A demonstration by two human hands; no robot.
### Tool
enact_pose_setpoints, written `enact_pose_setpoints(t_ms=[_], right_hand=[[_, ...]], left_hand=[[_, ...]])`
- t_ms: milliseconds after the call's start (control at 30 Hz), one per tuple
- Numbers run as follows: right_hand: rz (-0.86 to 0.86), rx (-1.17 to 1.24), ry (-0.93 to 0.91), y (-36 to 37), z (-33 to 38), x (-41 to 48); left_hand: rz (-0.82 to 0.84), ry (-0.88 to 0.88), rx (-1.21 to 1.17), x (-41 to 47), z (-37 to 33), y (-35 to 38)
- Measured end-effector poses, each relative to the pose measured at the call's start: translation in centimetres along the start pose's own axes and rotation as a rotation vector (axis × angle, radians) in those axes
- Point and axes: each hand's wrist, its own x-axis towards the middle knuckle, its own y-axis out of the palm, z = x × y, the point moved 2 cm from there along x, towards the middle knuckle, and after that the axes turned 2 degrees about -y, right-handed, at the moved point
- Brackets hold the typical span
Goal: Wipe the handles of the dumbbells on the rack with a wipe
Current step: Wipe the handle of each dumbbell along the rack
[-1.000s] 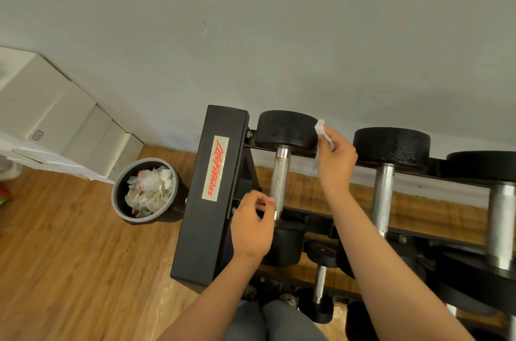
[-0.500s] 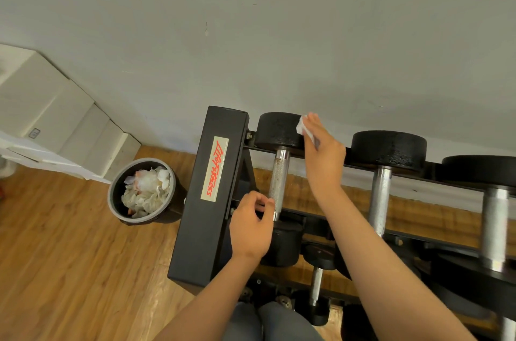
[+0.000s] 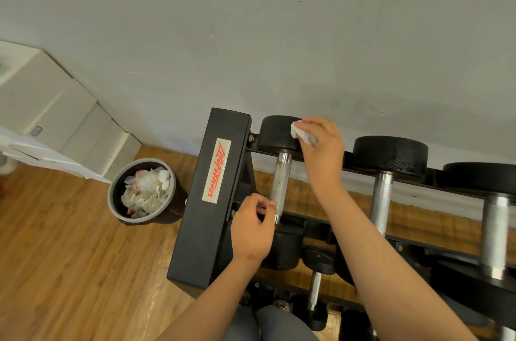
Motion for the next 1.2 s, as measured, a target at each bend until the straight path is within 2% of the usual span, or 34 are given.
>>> enact_pose_setpoints(t_ms=[300, 567, 800, 900, 1033, 1200], right_hand=[[0.042, 0.021, 0.034, 0.1, 0.3, -2.8], [0.000, 0.005, -0.035, 1.0, 1.0, 2.3], [0.047, 0.008, 0.012, 0.7, 0.7, -2.3], [0.030, 0.034, 0.019, 1.1, 1.0, -0.6], [0.025, 0.019, -0.058, 1.9, 1.9, 2.0], [0.092, -0.004, -0.046, 1.5, 1.5, -1.4]], left_hand=[[-0.010, -0.007, 0.001, 0.0, 0.0, 0.0], [-0.014, 0.022, -0.013, 0.0, 0.2, 0.1], [-0.012, 0.014, 0.005, 0.1, 0.3, 0.1], [-0.017, 0.015, -0.001, 0.1, 0.4, 0.2], [-0.018, 0.027, -0.014, 0.1, 0.4, 0.2], [-0.015, 0.022, -0.018, 0.0, 0.4, 0.2]])
